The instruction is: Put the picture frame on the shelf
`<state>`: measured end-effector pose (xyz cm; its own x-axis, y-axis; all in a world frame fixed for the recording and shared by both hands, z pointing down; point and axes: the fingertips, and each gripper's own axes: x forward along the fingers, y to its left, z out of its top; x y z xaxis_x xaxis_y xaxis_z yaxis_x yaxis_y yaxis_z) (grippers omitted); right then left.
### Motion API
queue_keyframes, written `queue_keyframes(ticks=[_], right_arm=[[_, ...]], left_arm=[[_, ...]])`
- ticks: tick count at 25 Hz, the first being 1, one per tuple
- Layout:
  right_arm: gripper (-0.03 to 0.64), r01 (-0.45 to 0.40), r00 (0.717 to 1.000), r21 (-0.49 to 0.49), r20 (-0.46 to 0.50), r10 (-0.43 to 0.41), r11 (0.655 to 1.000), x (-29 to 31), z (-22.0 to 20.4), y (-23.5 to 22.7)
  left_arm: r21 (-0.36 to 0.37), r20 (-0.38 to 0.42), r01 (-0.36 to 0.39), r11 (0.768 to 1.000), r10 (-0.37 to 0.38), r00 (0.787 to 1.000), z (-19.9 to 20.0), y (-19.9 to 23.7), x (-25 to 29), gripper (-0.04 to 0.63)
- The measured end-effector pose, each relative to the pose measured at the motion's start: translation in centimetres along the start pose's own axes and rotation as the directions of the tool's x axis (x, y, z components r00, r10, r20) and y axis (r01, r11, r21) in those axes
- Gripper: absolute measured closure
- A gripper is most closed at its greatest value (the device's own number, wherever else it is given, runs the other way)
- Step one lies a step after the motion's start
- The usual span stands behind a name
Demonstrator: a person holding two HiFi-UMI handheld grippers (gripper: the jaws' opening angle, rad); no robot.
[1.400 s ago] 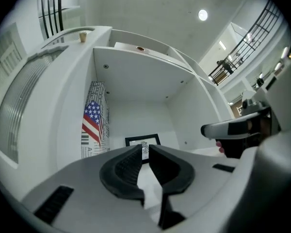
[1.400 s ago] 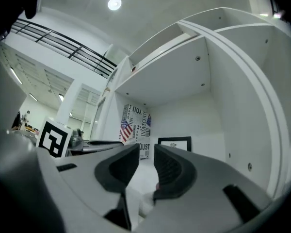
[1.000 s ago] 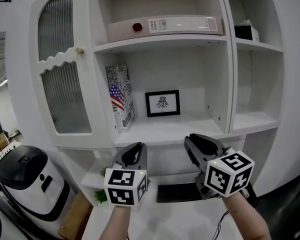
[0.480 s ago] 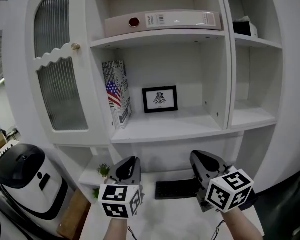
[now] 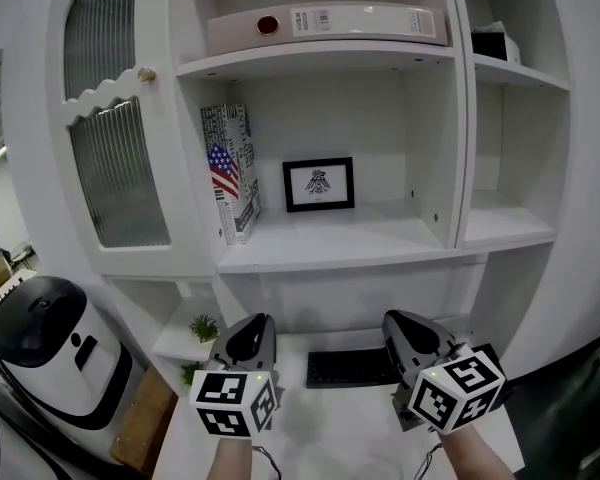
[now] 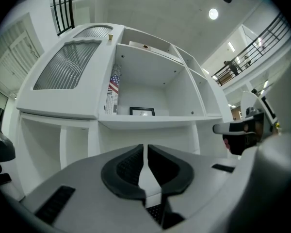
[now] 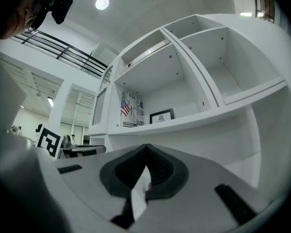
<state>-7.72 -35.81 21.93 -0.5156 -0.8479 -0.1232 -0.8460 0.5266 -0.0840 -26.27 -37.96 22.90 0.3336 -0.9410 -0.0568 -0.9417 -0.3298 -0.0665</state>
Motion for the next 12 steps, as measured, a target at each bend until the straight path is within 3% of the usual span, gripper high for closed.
queue_keyframes(ticks=[12], right_arm=[[0.615, 0.04, 0.997, 0.015, -0.073, -0.039, 0.999, -1.5, -4.5, -1.3]], left_arm=[[-0.041, -0.05, 0.011, 0.999, -0.013, 0.999, -4.7, -1.7, -0.8, 0.563]])
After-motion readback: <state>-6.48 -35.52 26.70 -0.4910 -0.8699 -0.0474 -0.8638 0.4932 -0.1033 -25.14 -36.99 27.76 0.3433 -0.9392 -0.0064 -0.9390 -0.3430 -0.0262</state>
